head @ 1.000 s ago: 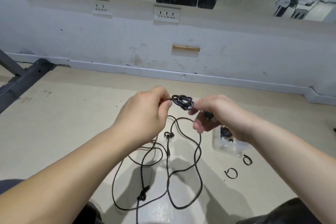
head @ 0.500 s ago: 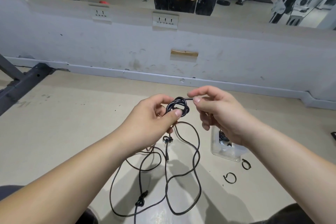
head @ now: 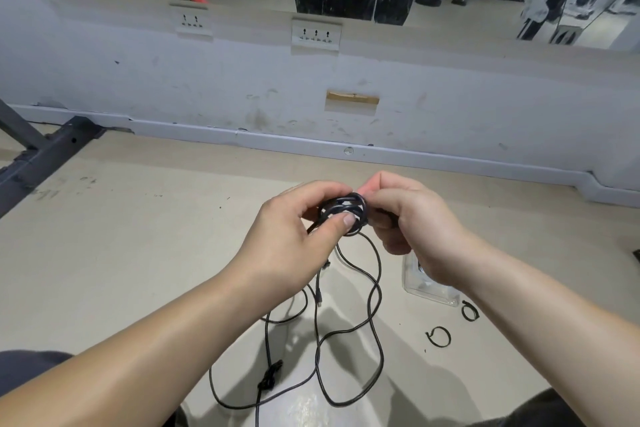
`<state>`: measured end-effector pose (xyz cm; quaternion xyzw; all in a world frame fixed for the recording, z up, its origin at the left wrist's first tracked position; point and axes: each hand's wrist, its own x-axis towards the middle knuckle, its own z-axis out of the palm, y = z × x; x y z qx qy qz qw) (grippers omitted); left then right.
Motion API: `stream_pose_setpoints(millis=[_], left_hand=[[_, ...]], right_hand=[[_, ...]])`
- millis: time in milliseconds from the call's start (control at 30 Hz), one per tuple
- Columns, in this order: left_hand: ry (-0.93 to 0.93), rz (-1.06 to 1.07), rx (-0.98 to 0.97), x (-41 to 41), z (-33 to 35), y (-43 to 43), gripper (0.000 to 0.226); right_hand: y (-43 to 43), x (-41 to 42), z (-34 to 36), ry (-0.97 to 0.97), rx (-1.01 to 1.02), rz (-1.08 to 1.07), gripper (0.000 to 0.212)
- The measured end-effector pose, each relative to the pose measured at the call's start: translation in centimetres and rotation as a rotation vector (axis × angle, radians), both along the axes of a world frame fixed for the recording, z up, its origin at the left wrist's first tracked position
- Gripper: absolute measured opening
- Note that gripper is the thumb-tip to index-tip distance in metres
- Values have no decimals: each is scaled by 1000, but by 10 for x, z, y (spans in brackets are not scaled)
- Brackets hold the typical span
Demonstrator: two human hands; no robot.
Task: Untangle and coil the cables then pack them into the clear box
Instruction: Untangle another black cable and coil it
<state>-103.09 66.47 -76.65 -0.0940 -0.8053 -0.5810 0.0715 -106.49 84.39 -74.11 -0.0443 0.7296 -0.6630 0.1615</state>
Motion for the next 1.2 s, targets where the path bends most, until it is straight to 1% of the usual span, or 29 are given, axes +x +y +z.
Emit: stream_pose_setpoints(millis=[33,67,133,167,233,267,300,367,433,467,533,600,700,767,833,933,1000,1033,1067,1133,1167,1200], left_hand=[[4,-3,-12,0,0,1,27],[4,-9,-16,1,1,2,30],[8,-35,-29,4,2,4,37],[14,-60,-43,6,2,6,40],[8,-110,-77,10,1,7,40],[-11,-129,-89,11,2,7,38],[-35,-142,-91,11,3,6,37],[-81,-135,-55,9,6,4,32],[-97,-64,-6,7,10,3,27],[-97,-24,-2,6,11,2,27],[-105,18,-13,3,11,1,24],[-92,46,-47,1,11,-2,20],[-29,96,-161,-4,12,-6,13],[-18,87,-223,-7,13,-8,13],[-43,78,-249,-9,14,-8,14],[-19,96,-351,-9,14,-7,16],[19,125,-430,-9,14,-8,16],[15,141,-435,-11,14,-10,16],[-19,150,-396,-13,13,-12,17],[-111,127,-274,-14,11,-17,18],[-131,85,-269,-13,11,-18,16],[-130,25,-311,-11,11,-20,13]], right_hand=[[-1,0,1,20,30,-17,11],[-2,0,1,53,82,-30,16],[-1,-1,0,181,290,-30,32],[-2,0,-2,258,397,-13,36],[-4,5,-5,354,529,50,40],[-6,7,-8,371,551,76,39],[-8,8,-9,362,535,88,36],[-10,5,-9,254,366,67,28],[-6,1,-5,141,198,77,24],[-4,0,-4,131,163,104,22],[-2,0,-3,177,172,144,17],[-2,0,-5,218,200,127,12],[-2,-3,-4,187,205,52,3],[-2,-3,-3,183,204,17,5],[-4,-1,-2,157,140,3,6],[-9,0,-3,6,-21,-30,12],[-9,-5,-3,-75,-94,-112,17],[-6,-9,-3,-106,-121,-177,18],[-2,-14,-3,-128,-133,-237,17],[5,-20,-5,-148,-112,-305,7],[7,-21,-7,-158,-107,-312,1],[8,-22,-9,-165,-109,-306,5]])
